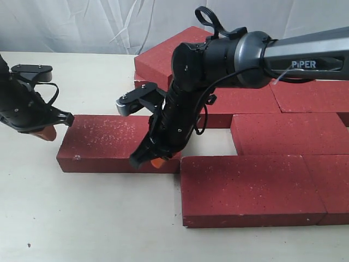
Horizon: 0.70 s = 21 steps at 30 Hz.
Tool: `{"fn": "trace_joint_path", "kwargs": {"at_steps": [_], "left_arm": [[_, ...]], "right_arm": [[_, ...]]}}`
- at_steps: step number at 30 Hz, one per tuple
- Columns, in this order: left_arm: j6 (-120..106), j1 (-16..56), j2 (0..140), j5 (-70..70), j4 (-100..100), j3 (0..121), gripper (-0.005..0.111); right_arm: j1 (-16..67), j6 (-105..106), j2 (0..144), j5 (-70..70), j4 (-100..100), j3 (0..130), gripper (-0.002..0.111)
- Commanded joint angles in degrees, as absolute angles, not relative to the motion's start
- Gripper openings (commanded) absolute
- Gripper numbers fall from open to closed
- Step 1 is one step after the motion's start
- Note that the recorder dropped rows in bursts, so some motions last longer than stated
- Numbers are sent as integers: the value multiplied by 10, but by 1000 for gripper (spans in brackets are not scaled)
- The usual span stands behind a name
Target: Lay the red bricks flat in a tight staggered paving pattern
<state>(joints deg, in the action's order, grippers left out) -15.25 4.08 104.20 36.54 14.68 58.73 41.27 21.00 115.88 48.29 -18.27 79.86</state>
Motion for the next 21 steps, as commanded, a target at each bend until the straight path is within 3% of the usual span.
{"fn": "trace_joint_path", "kwargs": {"at_steps": [1, 15, 21], "left_arm": [[-160, 41, 1043, 360, 156, 587, 0], [-169, 41, 1028, 379, 159, 597, 0], [-167, 41, 989, 403, 154, 606, 0]], "right_arm": [[413, 194, 1158, 478, -165, 802, -1], [412, 193, 1104, 523, -198, 802, -1], [368, 168, 1034, 539, -196, 802, -1]]}}
